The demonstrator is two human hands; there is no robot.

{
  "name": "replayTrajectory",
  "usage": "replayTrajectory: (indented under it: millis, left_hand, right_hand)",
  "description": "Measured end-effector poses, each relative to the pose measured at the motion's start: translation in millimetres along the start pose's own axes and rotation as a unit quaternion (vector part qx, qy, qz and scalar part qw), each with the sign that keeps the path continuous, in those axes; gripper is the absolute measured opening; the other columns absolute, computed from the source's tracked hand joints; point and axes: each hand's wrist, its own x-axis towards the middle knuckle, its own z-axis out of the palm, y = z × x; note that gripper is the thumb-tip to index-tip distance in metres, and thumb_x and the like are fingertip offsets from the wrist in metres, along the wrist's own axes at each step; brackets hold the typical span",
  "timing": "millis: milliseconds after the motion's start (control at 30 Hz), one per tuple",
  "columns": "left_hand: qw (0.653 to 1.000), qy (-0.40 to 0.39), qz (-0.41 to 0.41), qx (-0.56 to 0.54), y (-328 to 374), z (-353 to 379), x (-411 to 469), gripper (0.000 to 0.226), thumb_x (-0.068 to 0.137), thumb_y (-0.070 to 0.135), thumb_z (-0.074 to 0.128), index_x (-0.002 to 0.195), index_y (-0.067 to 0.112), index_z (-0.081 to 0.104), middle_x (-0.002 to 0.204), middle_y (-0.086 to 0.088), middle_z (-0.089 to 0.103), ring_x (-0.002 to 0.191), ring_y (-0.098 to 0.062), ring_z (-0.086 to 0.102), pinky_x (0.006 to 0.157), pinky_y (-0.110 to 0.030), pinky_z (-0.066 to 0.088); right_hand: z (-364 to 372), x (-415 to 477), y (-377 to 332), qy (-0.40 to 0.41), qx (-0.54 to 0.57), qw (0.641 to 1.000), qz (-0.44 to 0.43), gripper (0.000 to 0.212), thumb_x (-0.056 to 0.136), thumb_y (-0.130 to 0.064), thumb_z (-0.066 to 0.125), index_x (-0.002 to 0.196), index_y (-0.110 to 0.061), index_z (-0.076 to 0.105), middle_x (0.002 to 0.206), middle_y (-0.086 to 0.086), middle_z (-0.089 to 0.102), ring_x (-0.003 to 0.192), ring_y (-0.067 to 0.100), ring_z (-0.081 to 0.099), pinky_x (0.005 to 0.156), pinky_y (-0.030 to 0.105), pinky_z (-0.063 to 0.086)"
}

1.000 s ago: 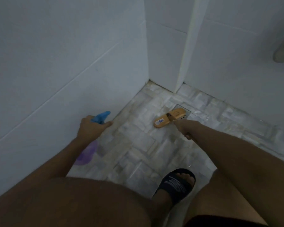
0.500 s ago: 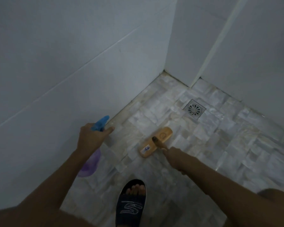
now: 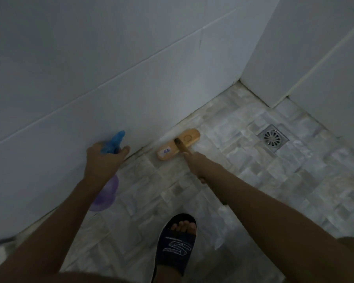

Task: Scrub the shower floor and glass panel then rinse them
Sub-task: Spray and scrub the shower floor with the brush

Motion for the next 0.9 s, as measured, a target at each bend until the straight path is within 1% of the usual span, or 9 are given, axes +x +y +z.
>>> replayTrajectory:
  millis: [100,167,267,333,467,533,667,767,900]
  left_hand:
    - [1.000,0.005,0.015,-0.005,-3,-5,2,0.039,0.081,0.020,0.083,0.055,0.017,0.054,0.047,0.009,0.052,0.042,-0.001,0.049,0.044,-0.007,0.037]
    - [1.000,-0.002,0.020,-0.010,-6,-4,3,0.036,0.081,0.020,0.083,0.058,0.014,0.056,0.051,0.004,0.054,0.043,-0.003,0.050,0.045,-0.009,0.039]
    - [1.000,-0.005,0.017,-0.010,-9,0,2,0.031,0.081,0.021,0.082,0.063,0.006,0.062,0.058,-0.005,0.059,0.046,-0.003,0.052,0.049,-0.011,0.042]
    - [1.000,-0.005,0.019,-0.014,-9,4,3,0.030,0.081,0.021,0.082,0.063,0.006,0.063,0.059,-0.005,0.061,0.047,-0.003,0.052,0.051,-0.013,0.043]
    - [1.000,0.000,0.019,-0.015,-5,11,4,0.032,0.080,0.023,0.082,0.059,0.013,0.060,0.057,-0.002,0.059,0.046,0.000,0.052,0.052,-0.012,0.042]
    - [1.000,-0.004,0.026,-0.012,-3,14,6,0.033,0.080,0.024,0.082,0.059,0.014,0.060,0.057,-0.002,0.060,0.046,-0.001,0.052,0.053,-0.014,0.043]
    - [0.999,-0.012,0.045,-0.007,-3,19,5,0.036,0.081,0.023,0.081,0.055,0.019,0.057,0.054,0.000,0.058,0.046,-0.002,0.051,0.050,-0.013,0.041]
    - [0.999,-0.013,0.045,-0.011,-4,23,6,0.035,0.082,0.023,0.080,0.055,0.018,0.058,0.053,0.000,0.058,0.046,-0.003,0.051,0.050,-0.017,0.042]
    - [0.999,-0.014,0.034,-0.033,-3,28,9,0.037,0.081,0.017,0.079,0.054,0.016,0.054,0.053,-0.001,0.052,0.046,-0.004,0.045,0.051,-0.023,0.040]
  right_hand:
    - [14,-21,42,-0.022,-0.001,0.999,0.033,0.051,0.106,-0.058,0.027,0.130,-0.022,0.054,0.113,0.013,0.058,0.093,0.029,0.060,0.074,0.038,0.053]
    - [22,-31,52,-0.022,0.012,0.998,0.051,0.049,0.110,-0.041,0.028,0.132,-0.006,0.054,0.103,0.013,0.053,0.089,0.025,0.054,0.079,0.040,0.053]
    - [29,-25,25,-0.025,-0.004,0.999,0.029,0.054,0.106,-0.055,0.026,0.121,-0.011,0.054,0.089,0.009,0.058,0.068,0.025,0.056,0.054,0.030,0.048]
    - [30,-11,-7,-0.001,0.006,1.000,0.006,0.049,0.106,-0.056,0.026,0.125,-0.019,0.050,0.096,0.011,0.058,0.067,0.024,0.054,0.055,0.029,0.045]
    - [32,15,-46,0.005,0.060,0.998,-0.016,0.044,0.111,-0.021,0.029,0.149,-0.002,0.039,0.109,0.011,0.040,0.062,0.010,0.030,0.062,0.028,0.036]
    - [37,22,-40,-0.004,0.045,0.999,-0.013,0.045,0.111,-0.030,0.029,0.144,-0.003,0.043,0.110,0.012,0.050,0.062,0.012,0.037,0.055,0.026,0.035]
    - [56,-9,-6,-0.004,0.005,1.000,-0.025,0.053,0.111,-0.041,0.022,0.139,-0.006,0.049,0.121,0.022,0.059,0.093,0.035,0.064,0.063,0.037,0.052]
    - [68,-16,0,-0.026,0.025,0.999,-0.032,0.049,0.112,-0.028,0.018,0.154,-0.007,0.033,0.130,0.026,0.056,0.108,0.038,0.062,0.069,0.036,0.049]
    - [62,1,-31,-0.024,-0.032,0.997,-0.061,0.043,0.112,-0.018,0.027,0.150,-0.002,0.038,0.140,0.027,0.050,0.125,0.043,0.053,0.097,0.044,0.044]
